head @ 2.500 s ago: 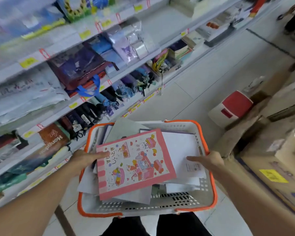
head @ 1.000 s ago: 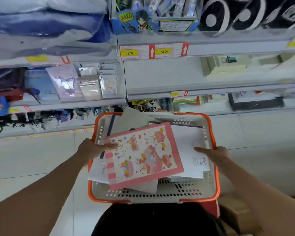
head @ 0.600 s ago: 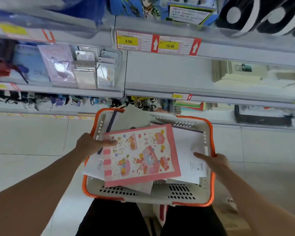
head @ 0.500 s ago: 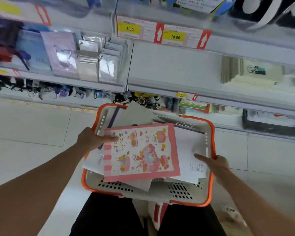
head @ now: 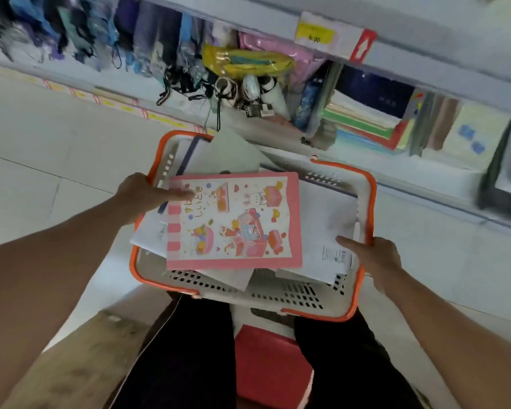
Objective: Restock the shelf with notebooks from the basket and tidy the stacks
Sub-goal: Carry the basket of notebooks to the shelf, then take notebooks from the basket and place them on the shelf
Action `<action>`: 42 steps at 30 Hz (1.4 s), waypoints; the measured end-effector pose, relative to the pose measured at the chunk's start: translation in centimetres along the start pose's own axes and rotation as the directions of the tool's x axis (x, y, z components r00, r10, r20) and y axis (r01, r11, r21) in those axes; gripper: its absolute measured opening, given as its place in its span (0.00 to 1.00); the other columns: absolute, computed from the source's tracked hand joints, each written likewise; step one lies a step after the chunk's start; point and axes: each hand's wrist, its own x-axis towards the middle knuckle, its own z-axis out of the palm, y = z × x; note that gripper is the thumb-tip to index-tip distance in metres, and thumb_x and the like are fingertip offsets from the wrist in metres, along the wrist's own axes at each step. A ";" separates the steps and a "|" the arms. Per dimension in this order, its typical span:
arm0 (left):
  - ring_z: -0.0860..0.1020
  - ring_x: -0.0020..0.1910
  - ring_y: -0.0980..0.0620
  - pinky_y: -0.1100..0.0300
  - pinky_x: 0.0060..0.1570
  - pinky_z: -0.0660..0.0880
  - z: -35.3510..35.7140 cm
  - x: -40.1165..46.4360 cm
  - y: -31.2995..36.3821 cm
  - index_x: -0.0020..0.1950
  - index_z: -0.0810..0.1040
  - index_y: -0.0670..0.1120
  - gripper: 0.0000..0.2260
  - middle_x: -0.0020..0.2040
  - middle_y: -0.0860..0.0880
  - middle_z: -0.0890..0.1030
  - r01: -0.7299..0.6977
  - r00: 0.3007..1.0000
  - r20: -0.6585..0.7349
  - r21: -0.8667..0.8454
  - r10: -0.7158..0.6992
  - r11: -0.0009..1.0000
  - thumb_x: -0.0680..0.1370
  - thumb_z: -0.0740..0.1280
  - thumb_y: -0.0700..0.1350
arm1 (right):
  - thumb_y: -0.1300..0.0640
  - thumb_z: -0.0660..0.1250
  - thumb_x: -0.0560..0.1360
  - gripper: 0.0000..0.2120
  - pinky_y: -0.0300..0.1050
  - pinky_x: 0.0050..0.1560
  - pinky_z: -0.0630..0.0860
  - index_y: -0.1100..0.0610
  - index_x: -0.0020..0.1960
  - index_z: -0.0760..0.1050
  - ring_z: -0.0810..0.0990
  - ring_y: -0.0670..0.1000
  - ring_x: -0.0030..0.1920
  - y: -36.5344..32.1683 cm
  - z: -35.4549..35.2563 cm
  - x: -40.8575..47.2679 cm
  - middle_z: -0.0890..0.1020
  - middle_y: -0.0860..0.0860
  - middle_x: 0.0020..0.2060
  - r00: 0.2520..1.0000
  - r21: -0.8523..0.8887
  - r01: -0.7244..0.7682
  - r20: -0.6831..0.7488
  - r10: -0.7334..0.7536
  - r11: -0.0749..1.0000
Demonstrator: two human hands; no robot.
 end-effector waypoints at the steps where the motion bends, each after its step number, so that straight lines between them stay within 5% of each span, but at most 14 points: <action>1: 0.82 0.39 0.45 0.49 0.44 0.80 1.4 0.9 0.0 0.44 0.82 0.39 0.42 0.39 0.44 0.85 -0.005 1.000 0.005 -0.003 0.005 1.000 0.46 0.76 0.71 | 0.41 0.79 0.65 0.22 0.44 0.30 0.67 0.59 0.39 0.77 0.77 0.52 0.35 0.8 0.4 1.2 0.78 0.53 0.33 1.000 -0.001 -0.006 0.003 0.006 1.000; 13: 0.83 0.37 0.49 0.56 0.39 0.79 10.4 8.6 -0.1 0.44 0.82 0.40 0.34 0.38 0.48 0.85 -0.024 0.998 0.053 -0.083 0.028 0.996 0.52 0.77 0.66 | 0.46 0.79 0.67 0.19 0.43 0.33 0.70 0.59 0.46 0.78 0.78 0.50 0.38 3.9 3.5 10.7 0.82 0.52 0.39 1.000 -0.024 -0.006 -0.024 0.006 1.000; 21: 0.83 0.38 0.48 0.53 0.40 0.81 10.4 11.5 0.9 0.45 0.81 0.43 0.30 0.39 0.47 0.84 -0.033 0.999 -0.029 -0.081 0.031 0.996 0.54 0.81 0.63 | 0.46 0.80 0.66 0.20 0.44 0.31 0.70 0.60 0.44 0.77 0.77 0.52 0.35 2.9 4.6 12.9 0.81 0.54 0.36 0.999 -0.008 -0.016 -0.037 0.016 1.000; 26: 0.81 0.44 0.47 0.61 0.35 0.75 9.6 12.0 2.7 0.47 0.76 0.50 0.23 0.44 0.50 0.82 -0.073 0.994 -0.085 -0.100 0.065 0.992 0.61 0.79 0.60 | 0.46 0.79 0.67 0.19 0.43 0.33 0.71 0.60 0.45 0.78 0.79 0.53 0.37 1.0 4.7 13.2 0.83 0.55 0.40 1.000 0.060 -0.009 -0.020 0.010 0.998; 28: 0.78 0.56 0.43 0.55 0.47 0.77 9.3 11.6 3.1 0.65 0.70 0.46 0.38 0.60 0.45 0.78 -0.031 0.994 -0.109 -0.131 0.016 0.991 0.61 0.80 0.59 | 0.45 0.78 0.68 0.23 0.44 0.38 0.73 0.62 0.52 0.79 0.81 0.56 0.44 -0.3 4.6 12.9 0.84 0.56 0.47 0.999 0.079 -0.027 -0.016 0.028 0.997; 30: 0.67 0.70 0.40 0.45 0.62 0.71 9.0 10.3 3.6 0.78 0.54 0.45 0.53 0.72 0.42 0.67 0.005 0.980 -0.196 -0.058 -0.017 0.998 0.62 0.79 0.60 | 0.43 0.77 0.68 0.33 0.51 0.47 0.77 0.63 0.63 0.74 0.80 0.60 0.54 -2.0 4.3 11.7 0.80 0.60 0.59 0.996 0.031 -0.057 -0.064 0.059 0.998; 32: 0.61 0.73 0.41 0.46 0.68 0.65 8.9 7.9 4.7 0.79 0.52 0.45 0.51 0.75 0.42 0.62 -0.096 0.947 -0.307 0.008 0.094 0.995 0.66 0.77 0.59 | 0.41 0.77 0.68 0.45 0.57 0.61 0.75 0.63 0.73 0.63 0.73 0.64 0.66 -4.2 3.8 9.7 0.70 0.62 0.69 0.992 -0.076 -0.013 -0.127 0.003 0.997; 34: 0.67 0.70 0.45 0.56 0.64 0.66 9.3 4.7 6.1 0.76 0.61 0.45 0.41 0.72 0.44 0.67 -0.302 0.902 -0.310 0.047 0.301 0.952 0.70 0.75 0.58 | 0.39 0.76 0.69 0.47 0.54 0.64 0.73 0.60 0.77 0.59 0.74 0.59 0.66 -6.4 4.0 7.2 0.68 0.59 0.73 0.992 -0.088 0.121 -0.025 -0.123 0.989; 38: 0.68 0.70 0.48 0.58 0.66 0.65 12.4 1.2 7.4 0.75 0.65 0.47 0.38 0.72 0.47 0.69 -0.573 0.815 0.012 0.165 0.579 0.803 0.70 0.75 0.57 | 0.37 0.75 0.68 0.45 0.50 0.66 0.73 0.57 0.76 0.62 0.75 0.55 0.67 -8.3 6.6 4.9 0.72 0.54 0.72 0.946 -0.086 0.240 0.246 -0.213 0.967; 42: 0.61 0.74 0.45 0.47 0.71 0.64 13.5 4.1 6.4 0.77 0.58 0.45 0.47 0.75 0.46 0.64 -0.651 0.720 0.116 0.453 0.684 0.609 0.66 0.76 0.60 | 0.38 0.77 0.67 0.47 0.51 0.66 0.73 0.59 0.76 0.62 0.76 0.55 0.66 -9.7 8.4 7.7 0.74 0.54 0.69 0.917 -0.134 0.260 0.346 -0.201 0.956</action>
